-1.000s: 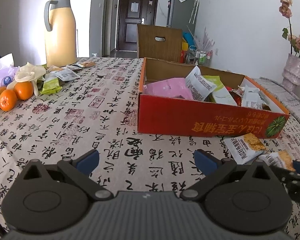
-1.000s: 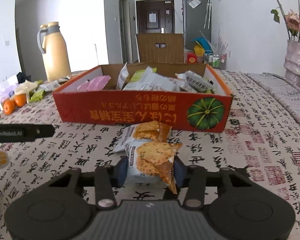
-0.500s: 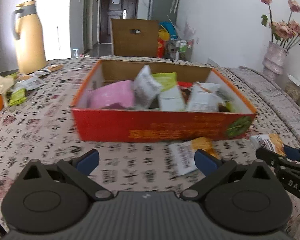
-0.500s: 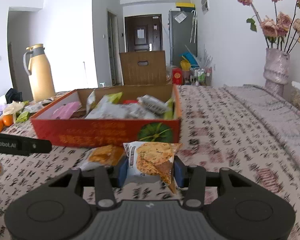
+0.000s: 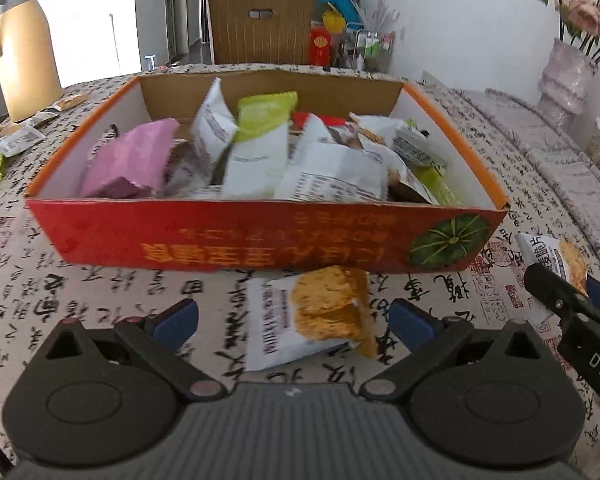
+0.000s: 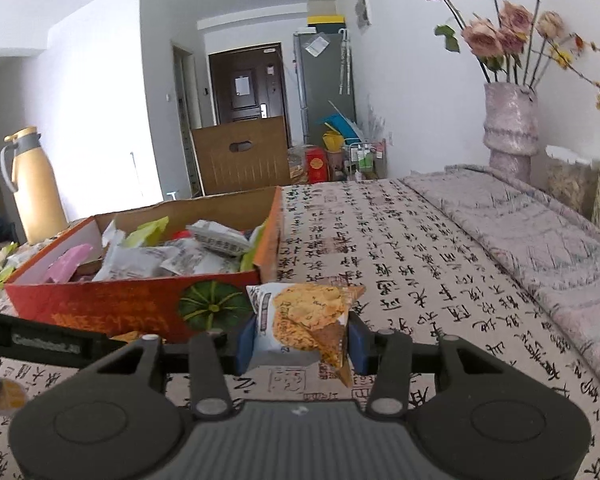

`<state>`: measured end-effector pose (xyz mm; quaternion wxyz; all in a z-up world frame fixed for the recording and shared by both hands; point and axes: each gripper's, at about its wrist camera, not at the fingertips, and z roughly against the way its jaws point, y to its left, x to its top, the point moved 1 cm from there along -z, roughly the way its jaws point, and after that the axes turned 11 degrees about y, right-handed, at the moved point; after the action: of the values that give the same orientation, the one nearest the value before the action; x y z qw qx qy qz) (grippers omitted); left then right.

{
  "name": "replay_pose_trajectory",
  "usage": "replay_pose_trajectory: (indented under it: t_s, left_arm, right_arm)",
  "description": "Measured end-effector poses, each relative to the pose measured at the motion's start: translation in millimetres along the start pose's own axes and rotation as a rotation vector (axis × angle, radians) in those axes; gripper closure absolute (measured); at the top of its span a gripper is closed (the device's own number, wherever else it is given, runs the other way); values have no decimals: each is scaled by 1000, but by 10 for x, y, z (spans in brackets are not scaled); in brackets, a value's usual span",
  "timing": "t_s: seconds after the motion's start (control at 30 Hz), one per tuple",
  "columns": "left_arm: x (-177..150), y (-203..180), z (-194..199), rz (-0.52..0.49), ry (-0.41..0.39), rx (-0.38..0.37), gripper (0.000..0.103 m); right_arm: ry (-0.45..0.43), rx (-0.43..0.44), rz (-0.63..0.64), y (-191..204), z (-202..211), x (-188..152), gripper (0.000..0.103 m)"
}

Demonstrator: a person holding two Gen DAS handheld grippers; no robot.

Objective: Organize snacks
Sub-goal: 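Grasp the second oat cracker packet with the left gripper while the right holds its packet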

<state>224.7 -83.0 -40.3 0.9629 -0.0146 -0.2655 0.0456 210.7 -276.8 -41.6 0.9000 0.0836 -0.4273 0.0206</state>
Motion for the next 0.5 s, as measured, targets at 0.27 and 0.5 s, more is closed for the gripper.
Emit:
replay_pose_trajectory:
  t_s: [0.27,0.5]
  left_arm:
    - [19,-123,-243,-3,40,45,0]
    - [0,-164,-253,-19,21,55,3]
  right_arm:
    - [-3,-3,-30,-59,-25,-57,57]
    - [-12,0,-3,8,11,-96,57]
